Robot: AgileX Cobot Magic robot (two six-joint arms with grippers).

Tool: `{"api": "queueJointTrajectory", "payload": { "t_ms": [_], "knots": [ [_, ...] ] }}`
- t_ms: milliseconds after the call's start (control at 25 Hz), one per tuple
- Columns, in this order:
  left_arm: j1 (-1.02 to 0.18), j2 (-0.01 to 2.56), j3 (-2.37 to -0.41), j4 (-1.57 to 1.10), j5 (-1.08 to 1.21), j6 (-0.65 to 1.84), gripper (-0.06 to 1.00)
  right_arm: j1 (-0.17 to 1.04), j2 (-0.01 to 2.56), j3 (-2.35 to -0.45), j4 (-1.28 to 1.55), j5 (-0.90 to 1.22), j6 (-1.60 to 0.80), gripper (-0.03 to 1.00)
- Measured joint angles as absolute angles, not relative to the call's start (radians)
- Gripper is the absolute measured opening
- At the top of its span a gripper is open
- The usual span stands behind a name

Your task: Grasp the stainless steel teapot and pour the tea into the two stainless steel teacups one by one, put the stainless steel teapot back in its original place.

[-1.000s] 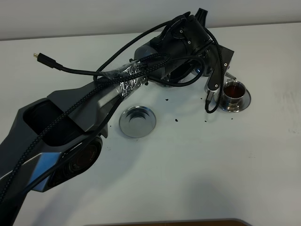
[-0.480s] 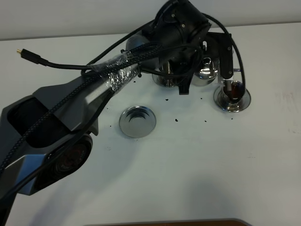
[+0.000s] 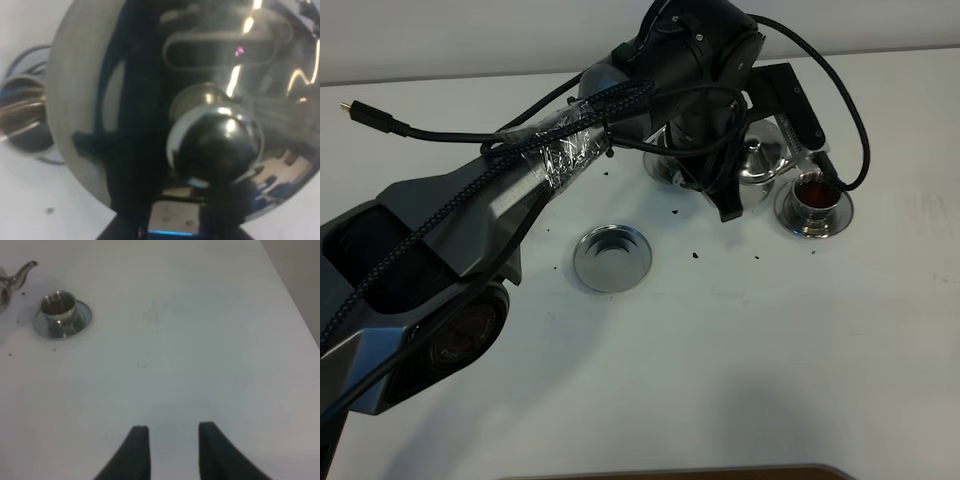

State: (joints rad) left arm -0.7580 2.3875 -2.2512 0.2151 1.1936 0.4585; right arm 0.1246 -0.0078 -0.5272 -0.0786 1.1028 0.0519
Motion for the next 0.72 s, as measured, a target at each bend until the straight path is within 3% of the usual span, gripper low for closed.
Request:
{"api": "queueJointTrajectory", "payload": {
  "t_ms": [720],
  "knots": [
    [-0.678,2.337,-2.251,0.188,1.195,0.421,0.25,0.125,-0.008,-0.527,-0.079,1.103,0.052,0.24]
  ]
}}
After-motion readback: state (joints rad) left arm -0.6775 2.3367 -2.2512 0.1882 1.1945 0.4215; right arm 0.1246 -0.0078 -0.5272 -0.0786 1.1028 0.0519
